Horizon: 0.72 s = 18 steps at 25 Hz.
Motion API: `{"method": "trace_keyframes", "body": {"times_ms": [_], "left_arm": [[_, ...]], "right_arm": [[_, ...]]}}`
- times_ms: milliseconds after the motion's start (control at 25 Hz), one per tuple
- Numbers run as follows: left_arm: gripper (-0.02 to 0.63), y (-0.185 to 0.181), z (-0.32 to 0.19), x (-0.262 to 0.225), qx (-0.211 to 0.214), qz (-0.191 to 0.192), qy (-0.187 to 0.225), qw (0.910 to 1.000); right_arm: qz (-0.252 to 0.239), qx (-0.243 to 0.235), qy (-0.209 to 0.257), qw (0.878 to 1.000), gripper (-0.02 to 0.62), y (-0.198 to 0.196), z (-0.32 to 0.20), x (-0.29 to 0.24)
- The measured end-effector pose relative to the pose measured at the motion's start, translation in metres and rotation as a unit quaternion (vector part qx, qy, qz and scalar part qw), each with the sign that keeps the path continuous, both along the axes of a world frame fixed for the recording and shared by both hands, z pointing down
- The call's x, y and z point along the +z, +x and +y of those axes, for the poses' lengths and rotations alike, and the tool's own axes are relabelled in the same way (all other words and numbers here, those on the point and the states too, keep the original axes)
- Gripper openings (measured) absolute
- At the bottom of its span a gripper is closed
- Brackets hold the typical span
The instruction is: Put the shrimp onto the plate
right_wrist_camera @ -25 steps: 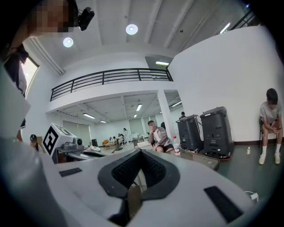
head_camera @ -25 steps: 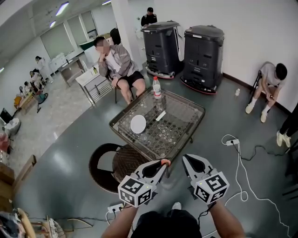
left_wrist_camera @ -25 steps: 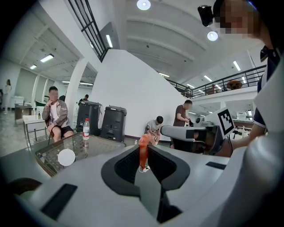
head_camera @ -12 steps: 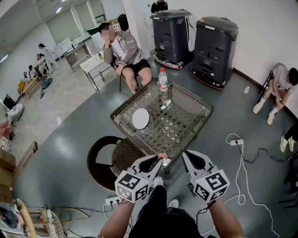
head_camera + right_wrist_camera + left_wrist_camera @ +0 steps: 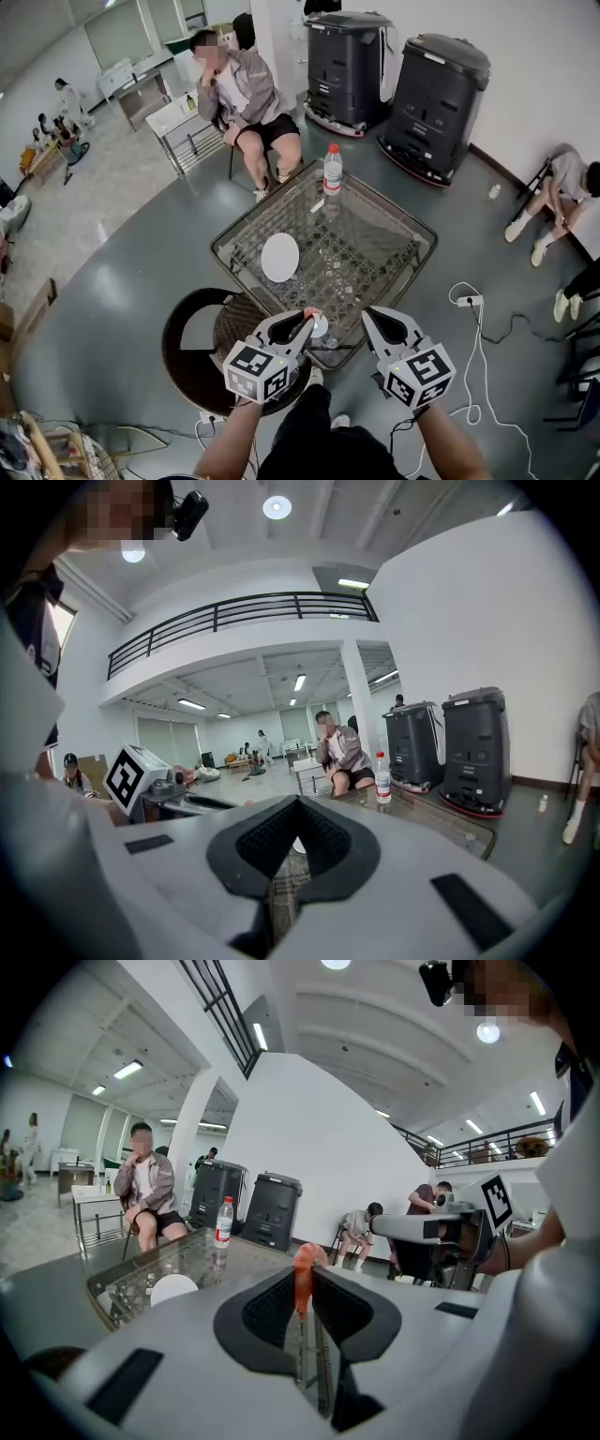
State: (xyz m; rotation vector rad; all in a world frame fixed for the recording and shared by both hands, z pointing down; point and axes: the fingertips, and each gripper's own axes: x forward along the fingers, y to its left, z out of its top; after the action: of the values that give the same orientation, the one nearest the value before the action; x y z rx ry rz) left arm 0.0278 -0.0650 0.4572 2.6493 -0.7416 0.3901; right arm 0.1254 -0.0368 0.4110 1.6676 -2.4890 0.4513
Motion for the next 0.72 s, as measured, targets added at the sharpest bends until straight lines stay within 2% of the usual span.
{"method": "trace_keyframes", "body": {"times_ms": [360,720], "left_arm": [[0.063,-0.026,-0.085,0.033,-0.022,-0.01,-0.022,0.9995],[0.063,-0.034,-0.14,0.073,-0.056,-0.031,-0.052,0.9966]], "right_arm": [[0.025,-0.018,-0.037,0.999,0.005,-0.03,-0.08,0.036],[0.05,-0.05,-0.075,0.995,0.005,-0.04,-0.125,0.079]]}}
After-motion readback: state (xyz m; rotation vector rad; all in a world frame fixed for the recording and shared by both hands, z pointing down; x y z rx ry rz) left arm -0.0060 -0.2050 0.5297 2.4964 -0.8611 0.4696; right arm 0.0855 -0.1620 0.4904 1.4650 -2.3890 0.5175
